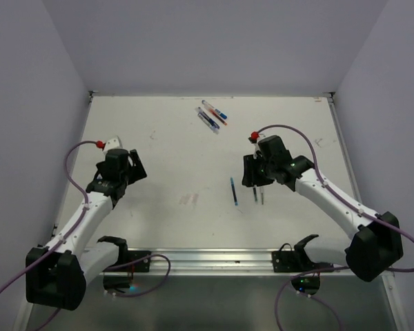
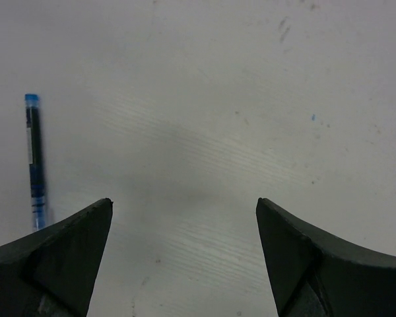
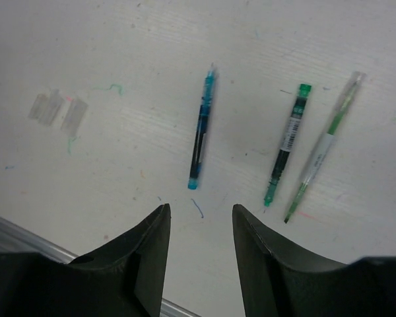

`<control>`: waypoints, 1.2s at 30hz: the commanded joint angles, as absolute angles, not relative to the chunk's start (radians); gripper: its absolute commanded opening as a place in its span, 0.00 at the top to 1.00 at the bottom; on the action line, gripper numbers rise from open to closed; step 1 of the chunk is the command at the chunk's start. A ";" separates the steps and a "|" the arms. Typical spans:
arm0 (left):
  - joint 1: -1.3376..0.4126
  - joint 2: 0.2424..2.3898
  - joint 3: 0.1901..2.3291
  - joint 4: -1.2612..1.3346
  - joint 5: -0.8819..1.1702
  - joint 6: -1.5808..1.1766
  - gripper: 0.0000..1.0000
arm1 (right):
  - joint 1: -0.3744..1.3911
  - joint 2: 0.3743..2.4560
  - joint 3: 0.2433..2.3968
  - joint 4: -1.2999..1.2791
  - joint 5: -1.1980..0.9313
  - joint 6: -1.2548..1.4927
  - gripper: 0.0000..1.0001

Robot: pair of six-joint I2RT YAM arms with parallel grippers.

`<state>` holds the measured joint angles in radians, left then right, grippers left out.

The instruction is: Open the pen caps

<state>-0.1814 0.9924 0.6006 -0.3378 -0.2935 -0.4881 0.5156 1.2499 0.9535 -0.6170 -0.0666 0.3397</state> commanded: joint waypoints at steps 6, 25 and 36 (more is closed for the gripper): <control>0.041 1.092 0.641 -0.385 -0.379 -0.555 0.12 | 0.561 1.135 0.890 -0.520 -0.336 0.345 0.53; 0.302 1.324 0.617 -0.164 -0.301 -0.333 0.35 | 0.672 1.068 0.853 -0.494 -0.350 0.345 0.52; 0.336 1.519 0.718 -0.161 -0.210 -0.242 0.45 | 0.673 1.072 0.857 -0.491 -0.333 0.344 0.52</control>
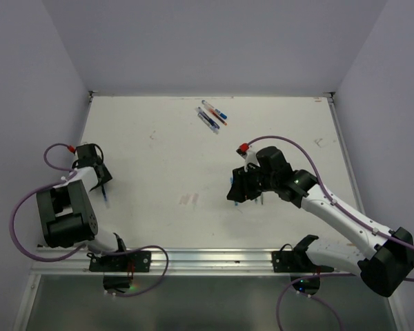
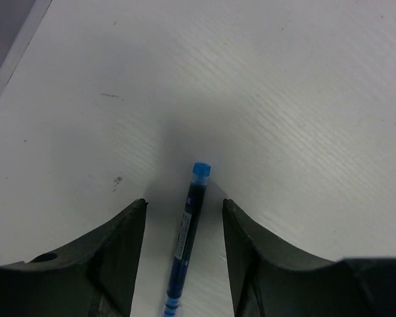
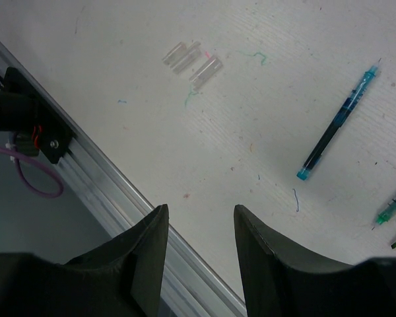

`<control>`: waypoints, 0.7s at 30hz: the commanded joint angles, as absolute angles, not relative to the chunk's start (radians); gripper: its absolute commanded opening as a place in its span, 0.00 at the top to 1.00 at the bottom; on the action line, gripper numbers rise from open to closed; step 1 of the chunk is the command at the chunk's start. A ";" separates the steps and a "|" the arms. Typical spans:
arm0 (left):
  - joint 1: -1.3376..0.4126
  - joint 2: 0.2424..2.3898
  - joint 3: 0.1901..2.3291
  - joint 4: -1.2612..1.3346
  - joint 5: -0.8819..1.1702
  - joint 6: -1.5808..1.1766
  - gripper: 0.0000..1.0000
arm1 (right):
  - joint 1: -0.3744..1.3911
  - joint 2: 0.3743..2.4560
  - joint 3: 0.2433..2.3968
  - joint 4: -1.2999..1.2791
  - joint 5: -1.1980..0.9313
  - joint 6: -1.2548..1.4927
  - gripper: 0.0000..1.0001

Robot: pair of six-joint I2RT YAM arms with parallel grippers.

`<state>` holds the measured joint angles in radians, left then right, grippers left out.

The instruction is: Open the pen caps

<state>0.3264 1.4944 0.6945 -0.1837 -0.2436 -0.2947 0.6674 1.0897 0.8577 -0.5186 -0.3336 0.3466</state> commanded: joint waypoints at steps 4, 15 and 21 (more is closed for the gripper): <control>0.342 1.601 0.758 -0.164 -0.176 -0.203 0.54 | 0.673 1.072 0.864 -0.494 -0.325 0.342 0.52; 0.344 1.655 0.776 -0.144 -0.103 -0.176 0.86 | 0.673 1.048 0.868 -0.508 -0.282 0.337 0.52; 0.350 1.608 0.770 -0.172 -0.185 -0.196 0.66 | 0.673 1.043 0.871 -0.509 -0.278 0.339 0.52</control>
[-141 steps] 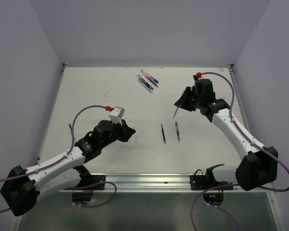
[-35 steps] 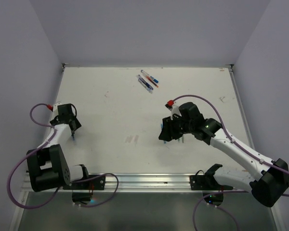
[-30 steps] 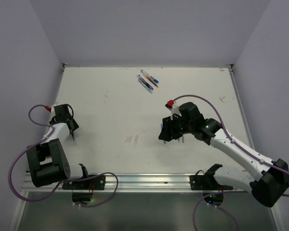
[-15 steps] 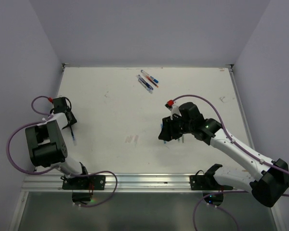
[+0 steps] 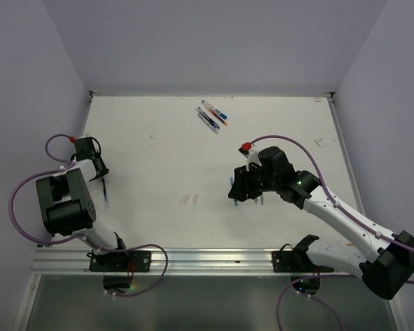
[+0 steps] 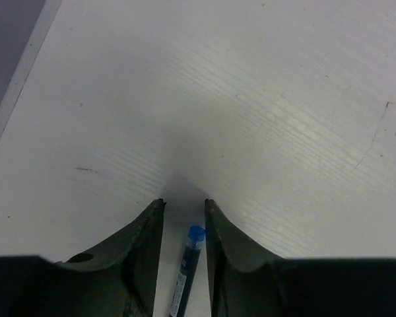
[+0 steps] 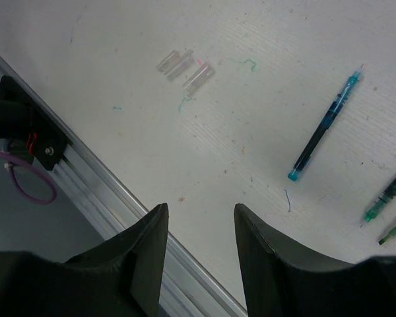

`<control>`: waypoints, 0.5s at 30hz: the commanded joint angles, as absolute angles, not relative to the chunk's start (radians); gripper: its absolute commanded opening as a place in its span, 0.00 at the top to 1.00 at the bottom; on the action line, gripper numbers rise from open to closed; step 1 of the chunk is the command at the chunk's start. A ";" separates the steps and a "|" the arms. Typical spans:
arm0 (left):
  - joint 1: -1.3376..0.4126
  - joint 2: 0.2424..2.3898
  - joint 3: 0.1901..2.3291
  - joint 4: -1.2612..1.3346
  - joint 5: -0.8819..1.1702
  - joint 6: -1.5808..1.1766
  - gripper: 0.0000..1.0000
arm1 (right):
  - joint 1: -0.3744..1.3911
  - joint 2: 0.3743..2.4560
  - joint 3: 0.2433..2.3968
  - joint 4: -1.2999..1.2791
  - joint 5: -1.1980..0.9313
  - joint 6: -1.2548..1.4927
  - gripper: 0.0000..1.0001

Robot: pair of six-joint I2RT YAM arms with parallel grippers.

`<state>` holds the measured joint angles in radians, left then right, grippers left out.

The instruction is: Open the pen caps

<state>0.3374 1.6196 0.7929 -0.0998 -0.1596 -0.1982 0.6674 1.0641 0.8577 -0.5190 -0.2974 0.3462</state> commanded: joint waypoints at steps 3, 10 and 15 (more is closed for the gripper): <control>0.353 1.563 0.767 -0.227 -0.230 -0.169 0.59 | 0.673 1.042 0.871 -0.508 -0.279 0.337 0.52; 0.351 1.505 0.745 -0.227 -0.147 -0.135 0.55 | 0.673 1.035 0.874 -0.505 -0.282 0.337 0.52; 0.351 1.543 0.773 -0.229 -0.152 -0.071 0.46 | 0.673 1.023 0.871 -0.505 -0.273 0.339 0.52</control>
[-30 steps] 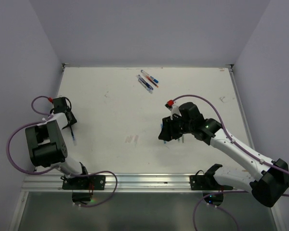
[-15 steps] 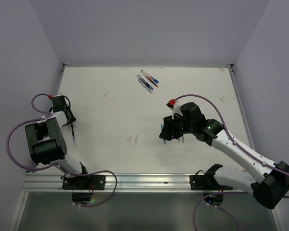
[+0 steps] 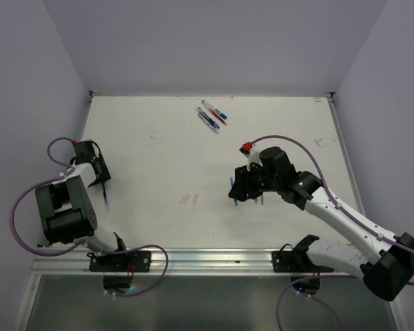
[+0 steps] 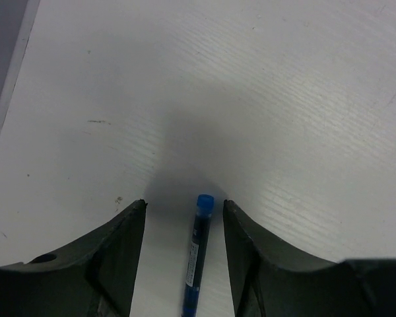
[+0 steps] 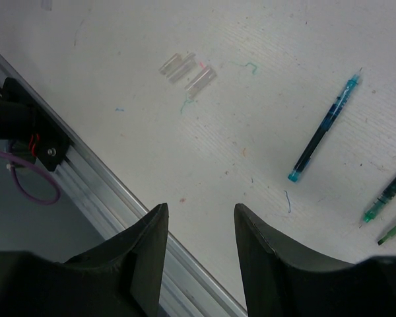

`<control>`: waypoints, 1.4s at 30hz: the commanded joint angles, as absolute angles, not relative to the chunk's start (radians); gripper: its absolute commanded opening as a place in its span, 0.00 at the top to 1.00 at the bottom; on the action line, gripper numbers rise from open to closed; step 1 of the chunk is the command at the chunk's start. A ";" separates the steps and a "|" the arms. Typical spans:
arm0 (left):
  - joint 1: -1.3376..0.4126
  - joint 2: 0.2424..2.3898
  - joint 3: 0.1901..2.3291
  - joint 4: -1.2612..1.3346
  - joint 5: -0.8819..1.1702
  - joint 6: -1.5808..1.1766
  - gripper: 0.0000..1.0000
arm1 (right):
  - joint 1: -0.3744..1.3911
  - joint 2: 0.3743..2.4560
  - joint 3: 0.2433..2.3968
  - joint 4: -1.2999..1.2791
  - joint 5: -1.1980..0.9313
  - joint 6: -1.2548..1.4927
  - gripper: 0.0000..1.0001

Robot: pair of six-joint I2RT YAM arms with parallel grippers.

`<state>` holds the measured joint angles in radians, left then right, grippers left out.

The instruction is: Open the pen caps

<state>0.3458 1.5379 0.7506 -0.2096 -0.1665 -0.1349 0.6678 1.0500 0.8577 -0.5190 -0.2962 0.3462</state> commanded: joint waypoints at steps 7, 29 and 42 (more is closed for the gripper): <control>0.351 1.568 0.764 -0.206 -0.140 0.026 0.50 | 0.673 1.009 0.873 -0.508 -0.270 0.337 0.52; 0.350 1.649 0.853 -0.317 -0.117 0.092 0.60 | 0.673 0.989 0.870 -0.502 -0.258 0.337 0.51; 0.333 1.516 0.769 -0.322 0.103 -0.205 0.59 | 0.673 0.986 0.868 -0.497 -0.258 0.337 0.51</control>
<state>0.3382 1.5692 0.8124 -0.3096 0.0341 -0.1139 0.6674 1.0111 0.8577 -0.5182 -0.2760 0.3462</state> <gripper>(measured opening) 0.411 0.485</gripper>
